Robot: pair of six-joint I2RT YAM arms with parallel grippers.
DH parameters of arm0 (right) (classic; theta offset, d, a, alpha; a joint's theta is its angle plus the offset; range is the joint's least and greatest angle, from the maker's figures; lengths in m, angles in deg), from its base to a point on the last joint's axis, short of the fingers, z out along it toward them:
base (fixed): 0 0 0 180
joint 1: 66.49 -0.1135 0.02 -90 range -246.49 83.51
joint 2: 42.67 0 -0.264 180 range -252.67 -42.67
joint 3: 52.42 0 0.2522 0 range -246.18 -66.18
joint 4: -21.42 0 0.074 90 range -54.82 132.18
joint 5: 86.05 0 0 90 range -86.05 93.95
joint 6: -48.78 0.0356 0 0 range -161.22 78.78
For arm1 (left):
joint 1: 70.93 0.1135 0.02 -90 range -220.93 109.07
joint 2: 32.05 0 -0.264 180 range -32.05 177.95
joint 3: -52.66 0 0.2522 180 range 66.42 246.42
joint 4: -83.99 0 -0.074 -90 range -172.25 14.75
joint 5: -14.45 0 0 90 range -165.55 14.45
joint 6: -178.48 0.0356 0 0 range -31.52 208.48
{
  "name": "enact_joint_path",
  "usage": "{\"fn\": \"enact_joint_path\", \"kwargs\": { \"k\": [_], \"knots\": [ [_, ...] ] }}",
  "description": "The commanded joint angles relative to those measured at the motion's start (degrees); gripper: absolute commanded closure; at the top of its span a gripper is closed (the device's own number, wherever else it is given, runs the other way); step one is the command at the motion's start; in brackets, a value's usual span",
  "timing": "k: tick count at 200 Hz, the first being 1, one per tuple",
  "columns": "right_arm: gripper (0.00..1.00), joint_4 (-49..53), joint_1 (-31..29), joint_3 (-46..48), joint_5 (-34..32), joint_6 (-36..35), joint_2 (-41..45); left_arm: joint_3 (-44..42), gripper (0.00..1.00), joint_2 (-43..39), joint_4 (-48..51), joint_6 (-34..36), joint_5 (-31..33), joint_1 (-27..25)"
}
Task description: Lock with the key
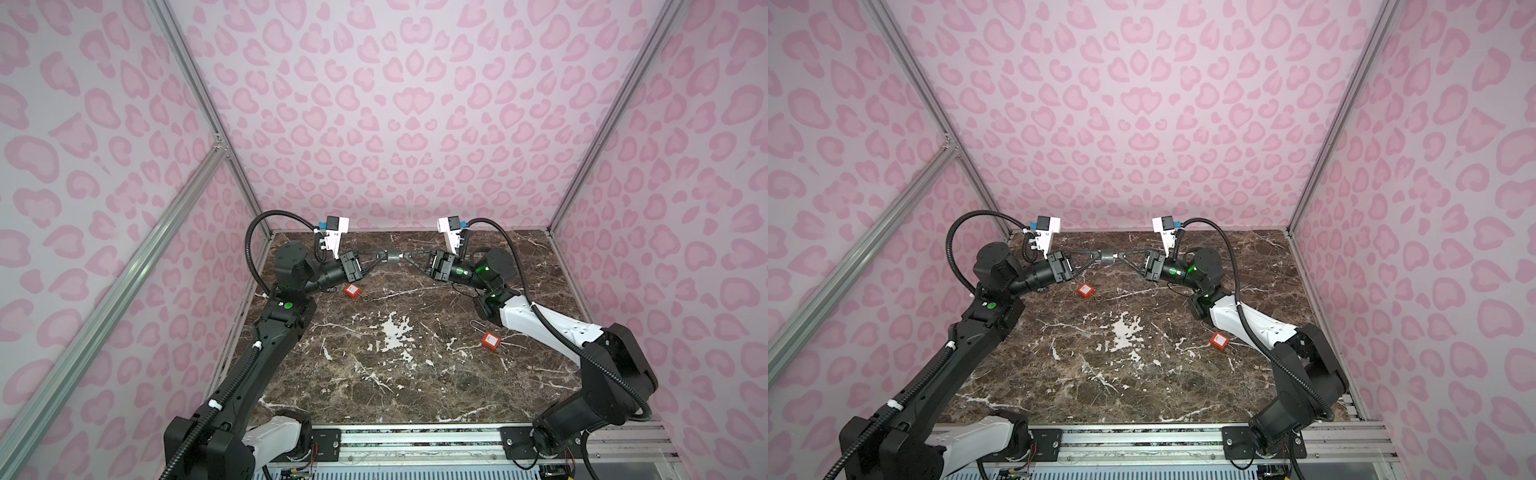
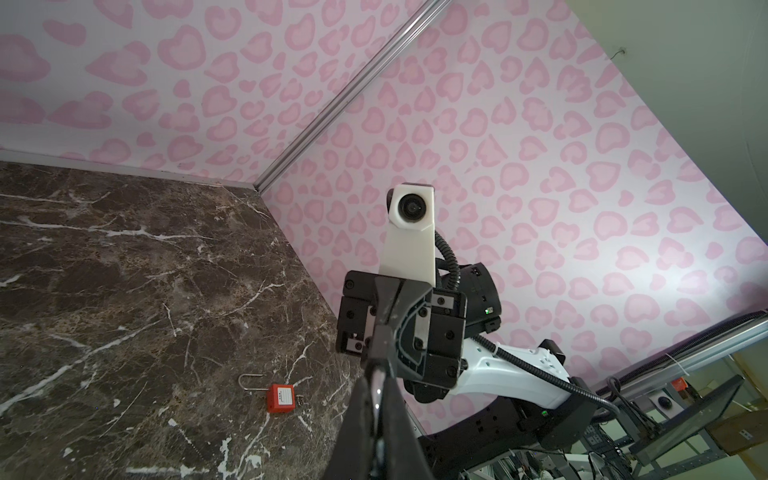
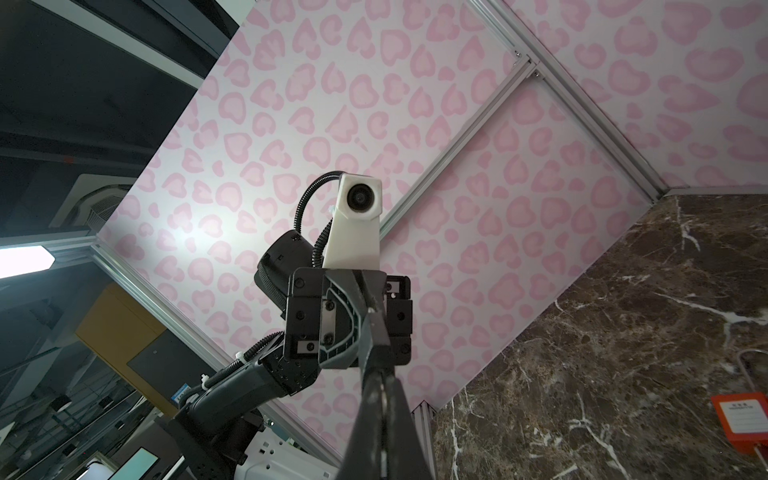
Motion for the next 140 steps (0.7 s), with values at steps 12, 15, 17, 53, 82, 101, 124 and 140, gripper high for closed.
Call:
{"fn": "enact_joint_path", "kwargs": {
  "k": [12, 15, 17, 53, 82, 101, 124, 140],
  "knots": [
    [1.00, -1.12, 1.08, 1.54, -1.37, -0.91, 0.79, -0.30, 0.97, -0.60, -2.61, 0.08, 0.75, 0.58],
    [1.00, -1.16, 1.22, 1.64, -1.33, -0.92, 0.83, -0.28, 0.97, -0.56, -2.61, 0.06, 0.79, 0.56],
    [1.00, -1.18, 1.25, 1.78, -1.32, -0.96, 0.90, -0.36, 0.97, -0.59, -2.61, 0.07, 0.79, 0.54],
    [1.00, -1.55, 2.99, 3.88, -1.32, -0.88, 2.10, -0.49, 0.97, -0.68, -2.21, 0.33, 0.59, 1.08],
    [1.00, -1.19, 4.93, 5.68, -1.22, -0.97, 3.64, -0.79, 0.97, -0.15, -0.76, 1.89, 0.61, 1.25],
    [1.00, -0.14, 6.30, 6.89, -0.97, -1.77, 5.00, -0.18, 0.97, 1.50, 8.31, 8.54, 2.19, 1.24],
    [1.00, 3.90, 8.16, 8.59, -1.33, -3.89, 7.35, 0.41, 0.97, 4.71, 23.41, 21.40, 9.36, 0.54],
    [1.00, 7.12, 9.00, 9.38, -2.08, -5.89, 9.13, 1.94, 0.97, 8.45, 33.60, 29.60, 15.45, -1.26]
  ]
}}
